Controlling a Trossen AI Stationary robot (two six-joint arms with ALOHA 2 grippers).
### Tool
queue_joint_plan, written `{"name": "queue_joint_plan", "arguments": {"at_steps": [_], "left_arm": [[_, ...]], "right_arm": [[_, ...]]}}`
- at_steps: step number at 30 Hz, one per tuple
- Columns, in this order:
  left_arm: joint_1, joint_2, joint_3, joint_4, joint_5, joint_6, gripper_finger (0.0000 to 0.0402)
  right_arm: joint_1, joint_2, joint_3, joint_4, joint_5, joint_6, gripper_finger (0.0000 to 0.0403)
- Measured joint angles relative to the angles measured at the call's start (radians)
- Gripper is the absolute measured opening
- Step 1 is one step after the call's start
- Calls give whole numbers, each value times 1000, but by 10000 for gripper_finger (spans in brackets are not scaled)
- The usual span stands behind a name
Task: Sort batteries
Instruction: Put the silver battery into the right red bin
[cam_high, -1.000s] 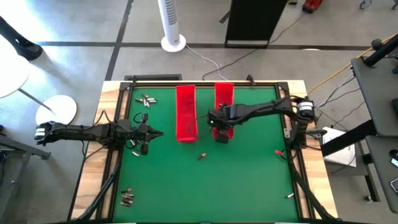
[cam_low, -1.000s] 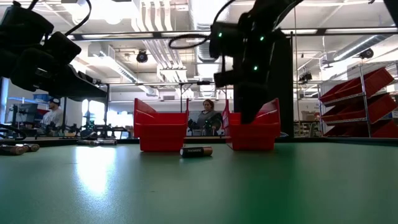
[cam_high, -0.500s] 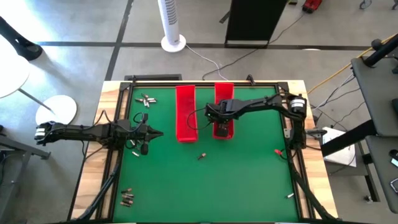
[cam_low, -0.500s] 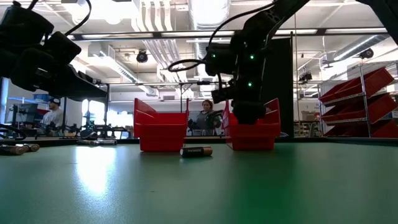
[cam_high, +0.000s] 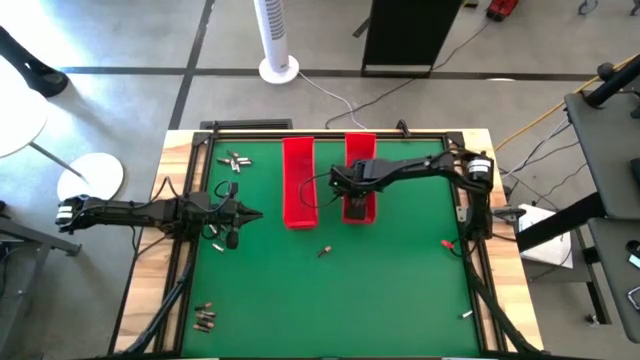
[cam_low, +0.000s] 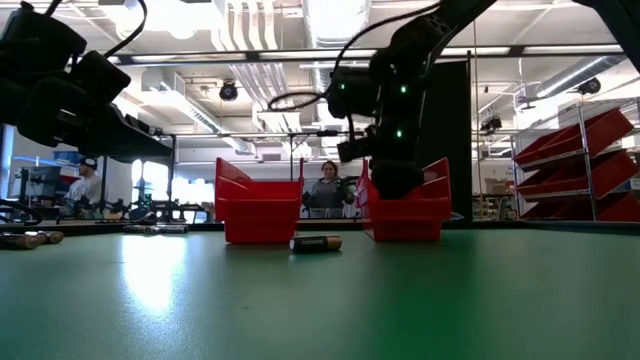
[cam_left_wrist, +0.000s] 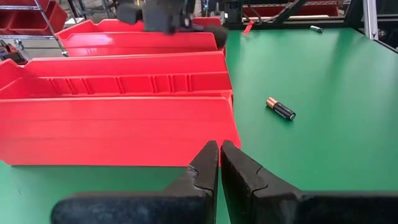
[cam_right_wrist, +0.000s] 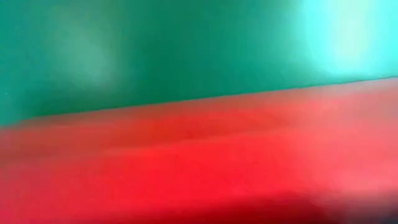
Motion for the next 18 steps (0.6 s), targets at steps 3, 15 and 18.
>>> {"name": "queue_joint_plan", "arguments": {"at_steps": [3,15,18], "left_arm": [[0,0,0,0,0,0,0],[0,0,0,0,0,0,0],[0,0,0,0,0,0,0]], "right_arm": [[14,-45,23,-30,3,15,137],[274,-286,-58,2,79,118,154],[383,-332,-102,45,191,120,145]]}}
